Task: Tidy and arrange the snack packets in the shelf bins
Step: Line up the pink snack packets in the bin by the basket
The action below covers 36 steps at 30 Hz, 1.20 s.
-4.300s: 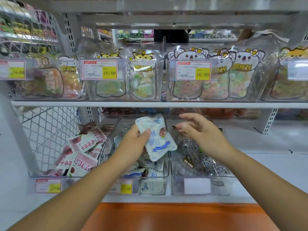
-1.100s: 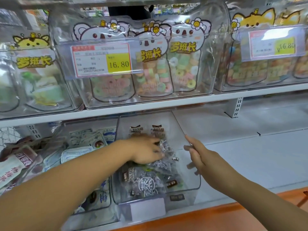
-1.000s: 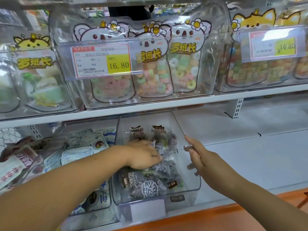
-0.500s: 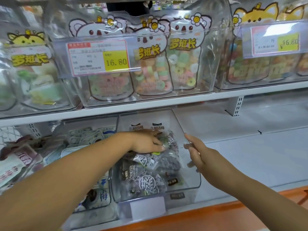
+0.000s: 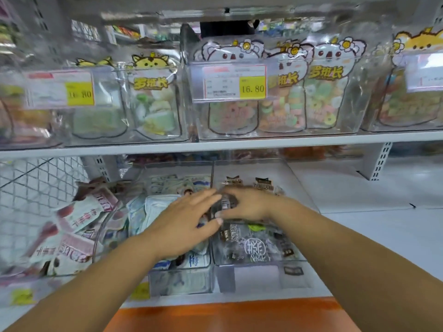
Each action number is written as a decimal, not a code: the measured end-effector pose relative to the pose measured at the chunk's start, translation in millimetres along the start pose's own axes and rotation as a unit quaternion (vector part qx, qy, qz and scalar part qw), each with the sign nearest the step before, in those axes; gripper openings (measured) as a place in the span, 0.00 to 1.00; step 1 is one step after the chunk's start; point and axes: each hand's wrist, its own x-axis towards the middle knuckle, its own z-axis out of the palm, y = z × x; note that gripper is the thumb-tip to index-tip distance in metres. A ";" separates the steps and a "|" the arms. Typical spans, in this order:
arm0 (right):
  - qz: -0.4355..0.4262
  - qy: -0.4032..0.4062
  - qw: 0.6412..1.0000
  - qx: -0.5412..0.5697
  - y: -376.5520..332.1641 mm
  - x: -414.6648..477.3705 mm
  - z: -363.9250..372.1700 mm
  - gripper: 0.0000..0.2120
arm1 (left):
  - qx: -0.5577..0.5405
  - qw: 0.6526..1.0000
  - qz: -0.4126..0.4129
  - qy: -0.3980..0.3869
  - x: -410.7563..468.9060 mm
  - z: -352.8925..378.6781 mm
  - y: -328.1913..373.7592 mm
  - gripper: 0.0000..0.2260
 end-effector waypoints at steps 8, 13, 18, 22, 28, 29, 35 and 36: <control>0.121 -0.081 0.976 -0.161 46.1 -22.0 -35.2 0.27 | 0.035 0.997 0.068 0.006 -1.8 -4.3 -19.6 0.31; 0.108 -0.027 0.991 -0.080 20.1 -13.6 -28.8 0.28 | -0.002 0.995 0.095 -0.008 2.4 -1.7 -25.0 0.32; 0.143 0.000 0.970 -0.195 -6.5 -10.0 -3.7 0.21 | -0.032 0.993 0.114 0.014 -23.4 -14.6 -47.2 0.30; 0.105 0.176 0.965 -0.165 -57.0 -25.7 -3.6 0.15 | -0.055 0.993 0.066 0.084 -82.0 -39.0 -114.8 0.26; -0.005 0.201 0.976 -0.083 -177.3 -23.4 24.0 0.15 | -0.069 0.988 -0.085 0.110 -164.2 -57.8 -212.3 0.23; -0.017 0.176 0.980 -0.092 -194.6 -17.9 29.7 0.15 | -0.086 0.987 -0.088 0.107 -174.9 -54.4 -221.2 0.23; -0.065 0.097 0.987 -0.109 -254.5 31.8 59.1 0.15 | -0.099 0.988 -0.073 0.097 -196.7 -43.5 -242.0 0.19; -0.071 0.082 0.987 -0.123 -257.8 41.1 63.5 0.16 | -0.099 0.988 -0.076 0.094 -193.5 -45.8 -243.5 0.21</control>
